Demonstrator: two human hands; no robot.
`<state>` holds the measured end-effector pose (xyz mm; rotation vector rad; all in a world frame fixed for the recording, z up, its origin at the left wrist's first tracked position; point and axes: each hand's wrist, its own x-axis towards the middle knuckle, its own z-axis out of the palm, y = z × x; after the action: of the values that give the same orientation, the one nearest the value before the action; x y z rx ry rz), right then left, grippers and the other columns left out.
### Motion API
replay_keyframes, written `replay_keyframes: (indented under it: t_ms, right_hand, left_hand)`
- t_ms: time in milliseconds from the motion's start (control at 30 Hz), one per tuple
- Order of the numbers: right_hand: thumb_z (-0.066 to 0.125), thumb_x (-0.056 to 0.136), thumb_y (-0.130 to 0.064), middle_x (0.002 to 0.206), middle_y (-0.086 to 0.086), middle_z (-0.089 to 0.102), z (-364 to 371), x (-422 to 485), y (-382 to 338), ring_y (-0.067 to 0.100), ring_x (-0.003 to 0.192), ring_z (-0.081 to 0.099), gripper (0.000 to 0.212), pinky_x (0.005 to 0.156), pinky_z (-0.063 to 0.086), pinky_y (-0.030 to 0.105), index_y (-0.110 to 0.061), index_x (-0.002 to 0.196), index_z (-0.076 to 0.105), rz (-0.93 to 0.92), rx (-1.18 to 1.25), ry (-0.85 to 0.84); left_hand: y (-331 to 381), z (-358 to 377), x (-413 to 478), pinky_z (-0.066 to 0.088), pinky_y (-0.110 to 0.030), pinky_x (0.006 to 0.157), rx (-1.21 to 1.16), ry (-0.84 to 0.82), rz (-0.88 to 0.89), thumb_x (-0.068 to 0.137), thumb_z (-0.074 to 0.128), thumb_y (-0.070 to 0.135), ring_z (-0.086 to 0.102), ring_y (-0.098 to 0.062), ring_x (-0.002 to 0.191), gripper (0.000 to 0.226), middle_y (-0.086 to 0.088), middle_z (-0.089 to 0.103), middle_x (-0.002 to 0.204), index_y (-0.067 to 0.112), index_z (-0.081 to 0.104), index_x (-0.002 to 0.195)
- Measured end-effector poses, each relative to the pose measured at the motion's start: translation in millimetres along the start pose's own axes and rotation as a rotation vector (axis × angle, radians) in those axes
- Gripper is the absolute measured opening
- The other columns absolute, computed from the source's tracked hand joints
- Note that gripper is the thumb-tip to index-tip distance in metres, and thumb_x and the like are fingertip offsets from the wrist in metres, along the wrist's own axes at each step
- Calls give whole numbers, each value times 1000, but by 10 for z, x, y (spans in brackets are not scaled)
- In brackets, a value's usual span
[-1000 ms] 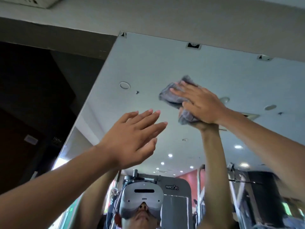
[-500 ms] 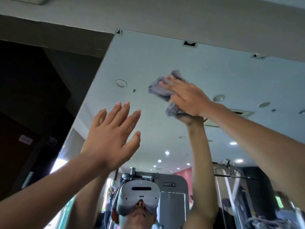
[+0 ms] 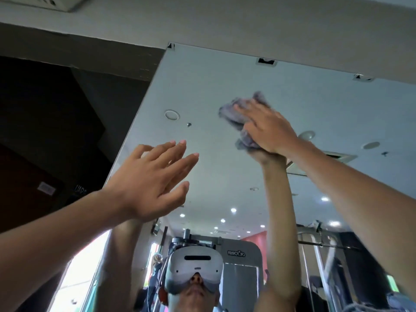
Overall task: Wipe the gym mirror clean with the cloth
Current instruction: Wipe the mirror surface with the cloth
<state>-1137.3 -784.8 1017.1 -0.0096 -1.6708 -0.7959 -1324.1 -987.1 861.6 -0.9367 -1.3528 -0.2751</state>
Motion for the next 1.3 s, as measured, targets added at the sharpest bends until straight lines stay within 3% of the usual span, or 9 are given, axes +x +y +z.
replay_keyframes:
  t_ms: [100,200,367,567,800,933,1033,1233,1300]
  right_hand:
    - [27,99,-35,162,0,28,204,370,-309,20,149,20,56,120,18,46,-22,153,34,436,-59,151]
    - [27,102,-34,165,2,18,376,500,-916,20,152,10,57,121,9,45,-23,157,24,349,-55,97]
    - [29,105,-32,166,-6,12,171,322,-778,11,153,6,54,120,7,36,-31,158,20,44,-60,-78]
    - [27,103,-32,166,1,15,165,465,-438,19,152,10,56,119,12,46,-23,158,23,463,-69,24]
    - [17,84,-48,160,-18,8,119,-166,-531,-1,148,6,71,120,5,35,-39,154,21,-179,-3,-168]
    - [19,87,-48,164,-6,22,124,210,-163,13,151,15,70,120,18,47,-34,155,27,246,-55,1]
    - [29,98,-39,163,-2,24,343,591,-643,18,150,17,57,119,15,50,-29,154,31,548,-114,135]
    - [20,94,-46,165,-9,14,328,416,-1064,9,152,8,64,120,9,39,-34,157,20,-117,-39,-97]
    - [15,85,-48,164,-8,20,256,355,-767,10,152,14,73,119,16,38,-33,155,27,-139,-43,-56]
  left_hand:
    - [-24,22,-94,1,-34,120,-122,2,-62,95,14,59,9,-13,155,64,6,11,166,43,21,157]
    - [-27,84,-146,-19,-29,118,-173,-8,-148,89,0,65,-21,-3,150,71,14,-13,165,46,-1,157]
    - [-16,61,-141,-21,-35,120,-177,-5,-192,85,-1,68,-29,-4,147,80,11,-22,163,34,-10,157]
    - [-33,91,-165,-16,-45,122,-153,10,-295,86,-4,69,-27,-10,150,82,5,-24,163,27,-15,156]
    - [-31,106,-195,-16,-45,122,-167,22,-292,91,0,67,-30,-9,148,79,6,-27,163,27,-18,156]
    - [-27,99,-180,-16,-44,122,-160,22,-296,89,-3,67,-32,-10,147,74,7,-31,160,30,-26,148]
    - [-30,103,-185,-18,-42,122,-181,41,-303,90,1,66,-31,-7,147,77,9,-28,161,27,-19,154]
    - [15,85,-199,-18,-38,121,-177,49,-368,90,3,65,-29,-5,148,84,6,-26,162,21,-12,159]
    - [16,98,-219,-18,-40,122,-178,58,-401,90,1,65,-31,-6,146,84,5,-27,162,21,-14,159]
